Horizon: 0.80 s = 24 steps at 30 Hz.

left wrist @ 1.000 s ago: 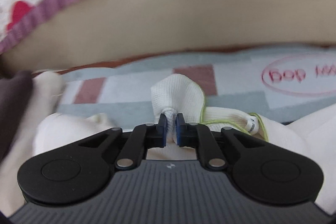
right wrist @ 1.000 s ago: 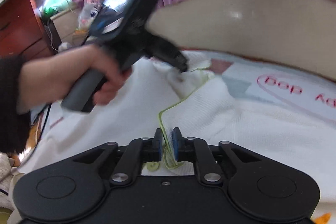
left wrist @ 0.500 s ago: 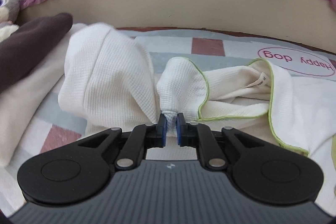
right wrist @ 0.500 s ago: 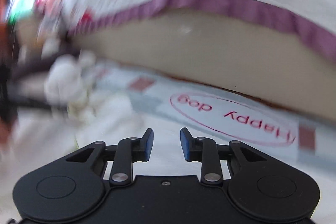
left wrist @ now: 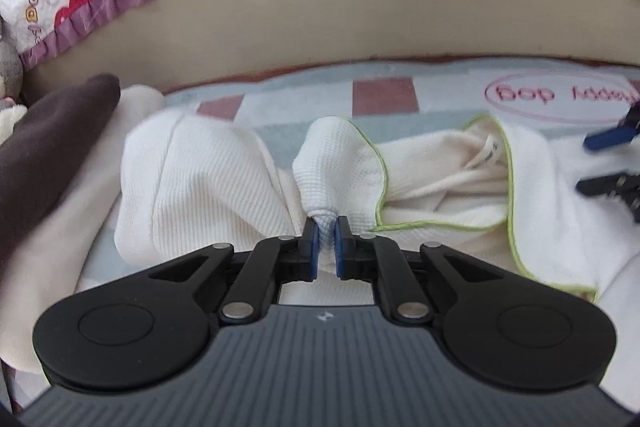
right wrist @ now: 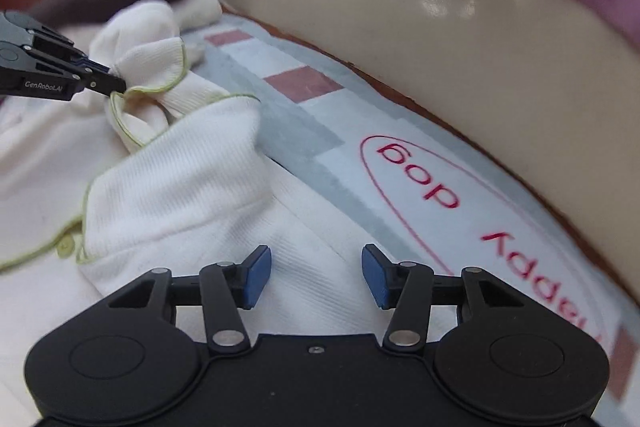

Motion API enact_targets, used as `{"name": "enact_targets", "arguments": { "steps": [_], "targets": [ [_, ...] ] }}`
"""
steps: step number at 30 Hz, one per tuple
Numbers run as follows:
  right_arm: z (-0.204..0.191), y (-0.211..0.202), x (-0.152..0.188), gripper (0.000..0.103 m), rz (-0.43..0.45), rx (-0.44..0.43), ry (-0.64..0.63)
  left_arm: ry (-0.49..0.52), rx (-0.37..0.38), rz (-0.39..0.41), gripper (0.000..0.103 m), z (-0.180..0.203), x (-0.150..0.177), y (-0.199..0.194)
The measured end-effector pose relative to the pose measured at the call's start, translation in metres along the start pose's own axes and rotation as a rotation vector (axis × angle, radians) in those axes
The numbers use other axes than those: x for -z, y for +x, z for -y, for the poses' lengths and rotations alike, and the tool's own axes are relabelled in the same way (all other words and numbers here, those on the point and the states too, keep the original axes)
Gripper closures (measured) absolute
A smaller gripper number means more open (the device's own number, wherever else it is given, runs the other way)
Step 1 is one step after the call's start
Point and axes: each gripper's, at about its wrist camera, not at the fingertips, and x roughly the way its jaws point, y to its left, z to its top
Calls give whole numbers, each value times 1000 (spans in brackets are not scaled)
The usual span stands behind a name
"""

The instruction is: Fold clothes

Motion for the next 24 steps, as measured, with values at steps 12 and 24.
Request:
{"name": "enact_targets", "arguments": {
  "steps": [12,24],
  "targets": [
    [72,-26,-6,101,383,99,558,109,39,248,96,35,-116,23],
    [94,-27,-12,73,217,377,586,116,72,87,48,80,-112,100]
  ]
}}
